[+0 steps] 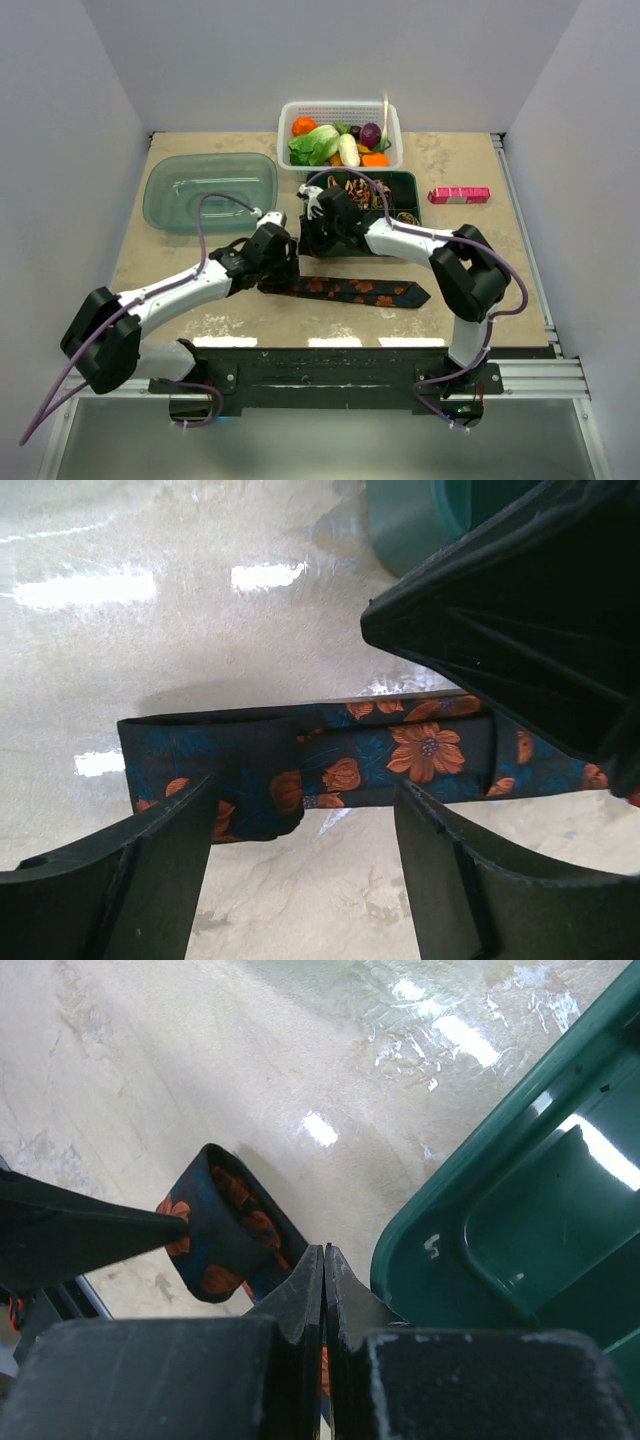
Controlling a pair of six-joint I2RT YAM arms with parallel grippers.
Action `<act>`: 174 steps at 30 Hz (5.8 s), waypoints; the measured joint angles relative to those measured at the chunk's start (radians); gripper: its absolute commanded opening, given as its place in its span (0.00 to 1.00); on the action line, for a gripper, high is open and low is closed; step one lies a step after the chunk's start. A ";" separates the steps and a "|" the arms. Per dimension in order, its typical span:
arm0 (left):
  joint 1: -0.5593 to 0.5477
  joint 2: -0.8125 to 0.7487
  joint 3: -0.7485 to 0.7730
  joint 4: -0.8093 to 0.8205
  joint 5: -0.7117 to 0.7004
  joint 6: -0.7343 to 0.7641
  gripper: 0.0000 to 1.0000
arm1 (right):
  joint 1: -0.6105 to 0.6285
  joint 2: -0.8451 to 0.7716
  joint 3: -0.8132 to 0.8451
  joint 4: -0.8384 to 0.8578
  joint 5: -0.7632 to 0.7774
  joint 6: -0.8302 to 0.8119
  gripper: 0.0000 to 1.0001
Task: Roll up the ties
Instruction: Roll the tie at the center of the board.
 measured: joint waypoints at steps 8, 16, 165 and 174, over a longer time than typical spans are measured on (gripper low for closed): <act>0.175 -0.136 -0.041 0.012 0.065 0.013 0.80 | 0.014 -0.042 -0.005 -0.011 0.001 -0.013 0.00; 0.433 -0.210 -0.176 0.094 0.319 0.036 0.84 | 0.101 -0.040 0.006 -0.014 0.000 -0.022 0.00; 0.250 -0.004 0.072 -0.211 -0.021 0.210 0.00 | 0.151 0.111 0.122 0.004 -0.017 0.023 0.00; 0.163 0.080 0.131 -0.322 -0.174 0.185 0.00 | 0.061 0.061 0.059 0.003 0.022 0.010 0.00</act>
